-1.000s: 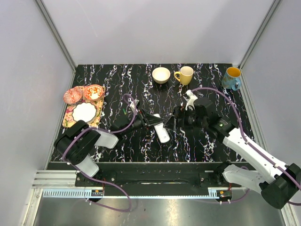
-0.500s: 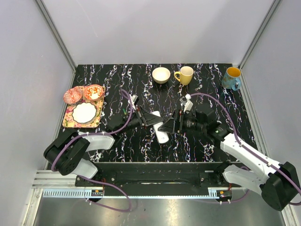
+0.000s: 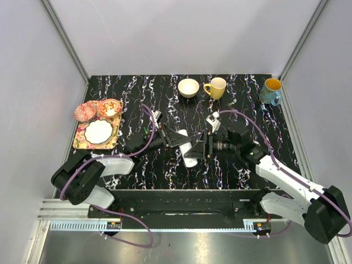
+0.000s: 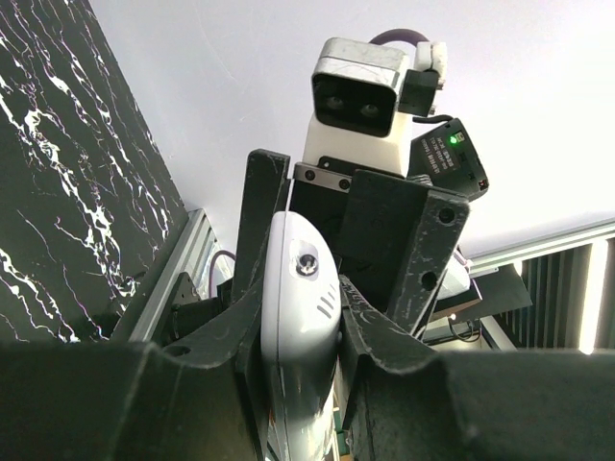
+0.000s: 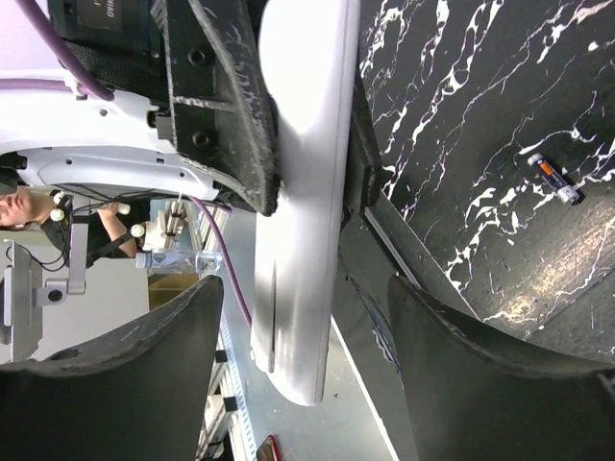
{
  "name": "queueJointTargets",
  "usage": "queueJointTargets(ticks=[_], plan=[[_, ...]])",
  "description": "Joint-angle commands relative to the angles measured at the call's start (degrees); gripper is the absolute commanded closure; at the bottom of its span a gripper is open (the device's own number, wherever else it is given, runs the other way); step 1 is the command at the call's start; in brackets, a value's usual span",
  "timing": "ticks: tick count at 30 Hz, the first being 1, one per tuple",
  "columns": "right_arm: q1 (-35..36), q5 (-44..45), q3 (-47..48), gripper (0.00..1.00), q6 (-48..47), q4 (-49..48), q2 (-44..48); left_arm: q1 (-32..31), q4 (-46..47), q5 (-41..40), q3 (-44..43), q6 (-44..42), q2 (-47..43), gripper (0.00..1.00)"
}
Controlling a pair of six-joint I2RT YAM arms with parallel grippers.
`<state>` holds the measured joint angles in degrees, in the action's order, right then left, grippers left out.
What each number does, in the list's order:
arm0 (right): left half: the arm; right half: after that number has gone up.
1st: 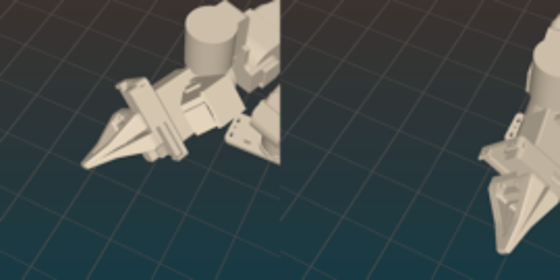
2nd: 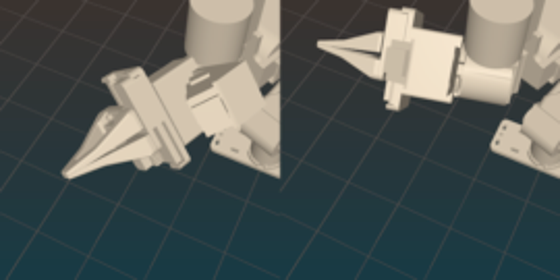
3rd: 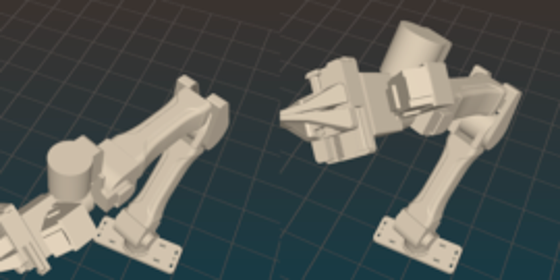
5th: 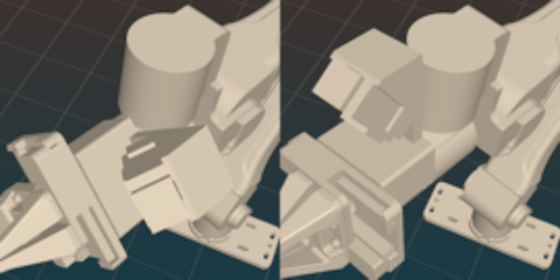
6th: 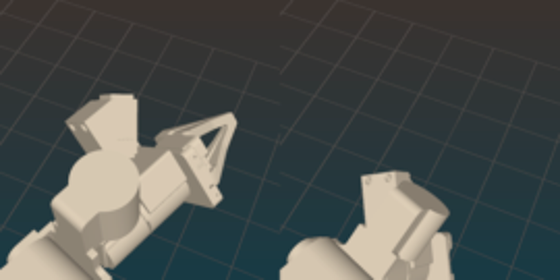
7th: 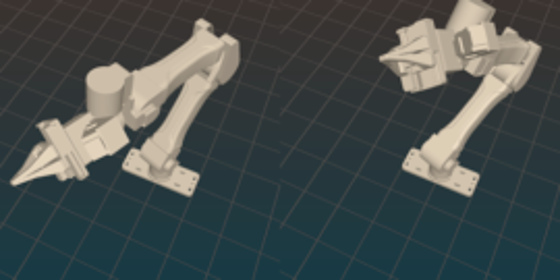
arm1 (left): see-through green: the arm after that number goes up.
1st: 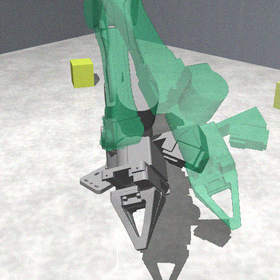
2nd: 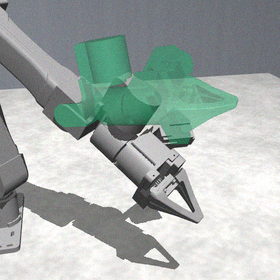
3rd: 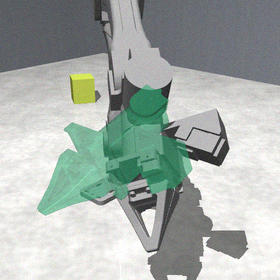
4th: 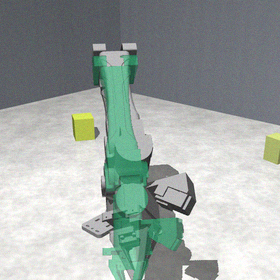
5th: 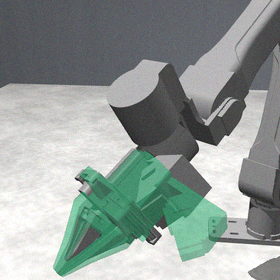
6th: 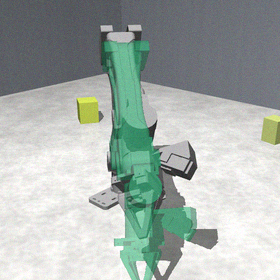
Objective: Load the batteries into the remote control
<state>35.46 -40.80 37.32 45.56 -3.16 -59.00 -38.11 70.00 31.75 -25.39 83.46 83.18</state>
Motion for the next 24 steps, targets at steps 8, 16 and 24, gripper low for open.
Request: queueJointTargets(ticks=[8, 16, 24], plan=[[-0.3, -4.9, -0.7, 0.55, 0.1, -3.1, -4.4, 0.1, 4.4, 1.0, -1.4, -0.6, -1.6, 1.0], [-0.3, -6.2, 0.6, 1.0, -0.3, -2.4, -3.9, 0.1, 3.6, 0.2, -0.8, -1.5, -1.9, 0.83], [-0.3, -1.8, 9.2, 1.0, -8.6, 15.3, 1.1, 2.9, 2.1, -3.2, 0.5, -2.0, -3.4, 0.04]])
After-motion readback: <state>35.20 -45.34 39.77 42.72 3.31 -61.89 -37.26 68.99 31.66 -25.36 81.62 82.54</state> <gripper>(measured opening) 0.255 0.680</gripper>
